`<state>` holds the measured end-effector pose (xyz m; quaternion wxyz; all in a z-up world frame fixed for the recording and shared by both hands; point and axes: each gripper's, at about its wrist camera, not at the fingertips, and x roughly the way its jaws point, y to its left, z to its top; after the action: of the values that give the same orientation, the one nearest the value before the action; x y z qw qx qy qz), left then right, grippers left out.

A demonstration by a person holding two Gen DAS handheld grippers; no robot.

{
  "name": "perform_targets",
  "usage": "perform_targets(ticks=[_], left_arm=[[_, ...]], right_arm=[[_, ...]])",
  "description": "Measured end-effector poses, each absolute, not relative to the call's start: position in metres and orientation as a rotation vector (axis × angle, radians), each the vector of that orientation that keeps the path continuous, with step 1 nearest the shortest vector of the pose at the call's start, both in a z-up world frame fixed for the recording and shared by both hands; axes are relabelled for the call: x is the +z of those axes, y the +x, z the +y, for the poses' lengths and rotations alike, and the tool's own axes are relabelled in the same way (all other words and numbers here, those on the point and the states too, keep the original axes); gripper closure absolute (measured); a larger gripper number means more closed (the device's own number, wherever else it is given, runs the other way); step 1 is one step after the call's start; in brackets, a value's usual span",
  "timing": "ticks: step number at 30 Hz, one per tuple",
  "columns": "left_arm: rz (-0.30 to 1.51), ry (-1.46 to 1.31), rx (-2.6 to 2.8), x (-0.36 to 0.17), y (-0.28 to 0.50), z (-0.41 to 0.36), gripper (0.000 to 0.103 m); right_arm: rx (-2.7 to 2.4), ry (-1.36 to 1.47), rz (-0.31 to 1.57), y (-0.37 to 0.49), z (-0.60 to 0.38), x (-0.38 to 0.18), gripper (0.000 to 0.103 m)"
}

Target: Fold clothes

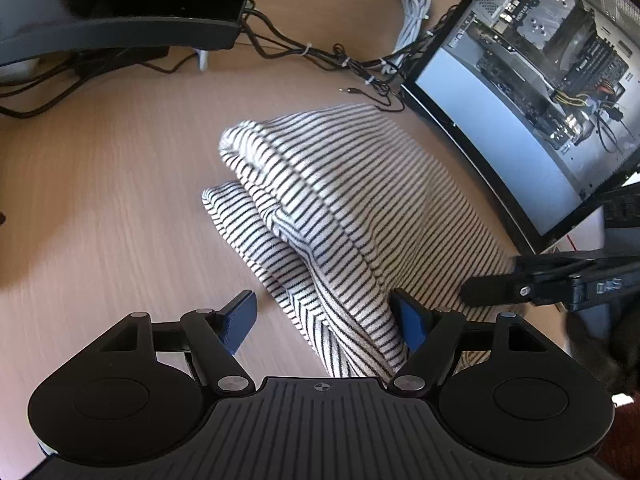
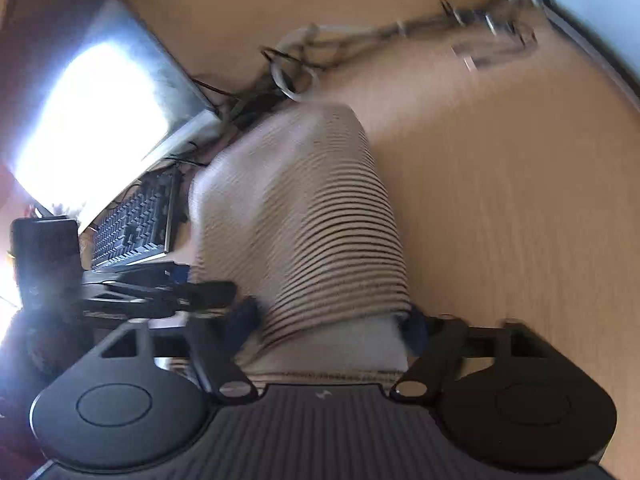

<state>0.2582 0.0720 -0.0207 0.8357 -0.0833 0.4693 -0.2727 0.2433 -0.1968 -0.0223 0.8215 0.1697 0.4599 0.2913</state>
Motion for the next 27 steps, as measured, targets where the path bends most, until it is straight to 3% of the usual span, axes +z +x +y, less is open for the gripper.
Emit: perform_targets(ticks=[2,9,13,14,17,18,25,26,27], left_arm=[[0.984,-0.171,-0.574,-0.02,0.257,0.073,0.024],[0.96,-0.245,-0.597,-0.027,0.246,0.072,0.025],[0.948,-0.263,-0.559,-0.025,0.235,0.065,0.026],[0.944,-0.265,-0.538,-0.024,0.232,0.063,0.026],[0.927,-0.265,-0.468,-0.02,0.219,0.057,0.027],[0.921,-0.266,-0.437,-0.018,0.215,0.054,0.027],[0.899,-0.284,-0.209,-0.006,0.193,0.031,0.027],[0.895,-0.285,-0.182,-0.004,0.191,0.029,0.027],[0.888,-0.281,-0.151,-0.002,0.187,0.025,0.027]], right_arm=[[0.635,0.34,0.941,0.236,-0.197,-0.005,0.049],[0.464,0.154,1.022,0.233,-0.189,-0.022,0.047],[0.48,-0.006,0.991,0.237,-0.173,-0.005,0.045],[0.498,-0.052,0.966,0.237,-0.171,0.002,0.041],[0.569,-0.104,0.892,0.245,-0.174,0.018,0.013],[0.601,-0.094,0.878,0.25,-0.175,0.02,0.011],[0.743,0.065,0.951,0.297,-0.193,-0.013,0.011],[0.768,0.074,0.978,0.302,-0.192,-0.02,0.015],[0.798,0.083,1.01,0.305,-0.19,-0.026,0.033]])
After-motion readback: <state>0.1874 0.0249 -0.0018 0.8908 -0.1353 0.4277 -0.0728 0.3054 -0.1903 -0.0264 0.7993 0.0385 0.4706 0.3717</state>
